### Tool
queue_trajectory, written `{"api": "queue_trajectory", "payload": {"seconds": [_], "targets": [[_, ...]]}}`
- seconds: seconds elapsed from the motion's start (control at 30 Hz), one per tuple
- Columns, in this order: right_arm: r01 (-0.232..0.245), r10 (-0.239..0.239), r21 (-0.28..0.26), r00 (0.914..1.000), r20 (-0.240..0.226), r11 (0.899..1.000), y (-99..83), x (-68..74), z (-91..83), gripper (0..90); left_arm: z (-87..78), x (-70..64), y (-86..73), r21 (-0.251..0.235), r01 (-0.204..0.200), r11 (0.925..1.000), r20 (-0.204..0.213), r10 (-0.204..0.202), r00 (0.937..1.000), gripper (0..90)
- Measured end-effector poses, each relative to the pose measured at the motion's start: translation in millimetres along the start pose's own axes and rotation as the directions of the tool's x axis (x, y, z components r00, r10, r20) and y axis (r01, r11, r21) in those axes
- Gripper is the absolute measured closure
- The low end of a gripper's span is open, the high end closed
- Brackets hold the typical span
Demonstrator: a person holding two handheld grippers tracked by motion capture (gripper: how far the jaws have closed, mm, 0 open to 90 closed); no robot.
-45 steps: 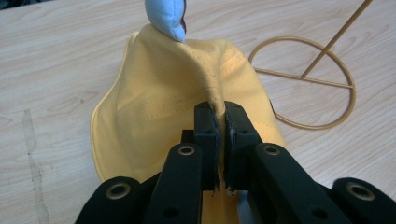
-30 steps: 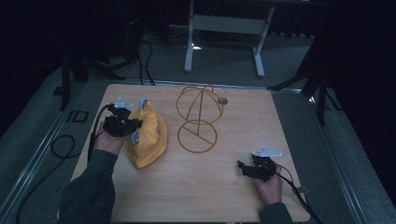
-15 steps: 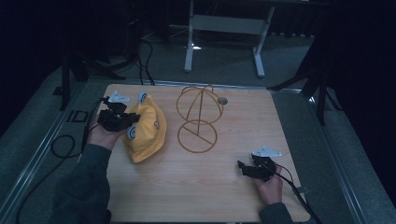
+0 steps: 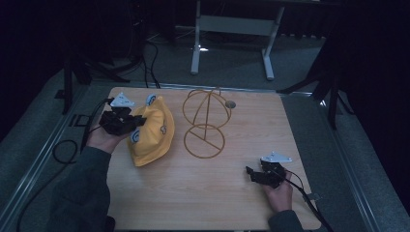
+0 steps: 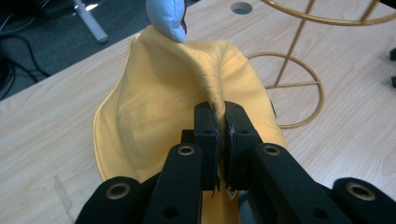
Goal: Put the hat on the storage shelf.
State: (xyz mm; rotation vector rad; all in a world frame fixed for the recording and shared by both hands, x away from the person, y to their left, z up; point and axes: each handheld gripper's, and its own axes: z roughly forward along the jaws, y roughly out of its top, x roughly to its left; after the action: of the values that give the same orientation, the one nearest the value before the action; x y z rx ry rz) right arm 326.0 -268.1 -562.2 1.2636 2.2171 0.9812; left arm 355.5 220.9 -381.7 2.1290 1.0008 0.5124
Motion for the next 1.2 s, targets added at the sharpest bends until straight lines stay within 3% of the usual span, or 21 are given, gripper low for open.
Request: {"api": "queue_trajectory", "payload": {"seconds": [0.5, 1.2], "targets": [[0.001, -0.001, 0.0, 1.0, 0.0, 1.0, 0.0, -0.1, 0.0, 27.7, -6.6, 1.6, 10.2, -0.042, -0.035, 0.9985, 0.035, 0.036, 0.9987, 85.7], [0.0, 0.0, 0.0, 1.0, -0.001, 1.0, 0.0, 0.0, 0.0, 27.8, -19.8, 7.2, 26.0, -0.086, -0.054, 0.9948, 0.029, 0.056, 0.998, 85.7]]}}
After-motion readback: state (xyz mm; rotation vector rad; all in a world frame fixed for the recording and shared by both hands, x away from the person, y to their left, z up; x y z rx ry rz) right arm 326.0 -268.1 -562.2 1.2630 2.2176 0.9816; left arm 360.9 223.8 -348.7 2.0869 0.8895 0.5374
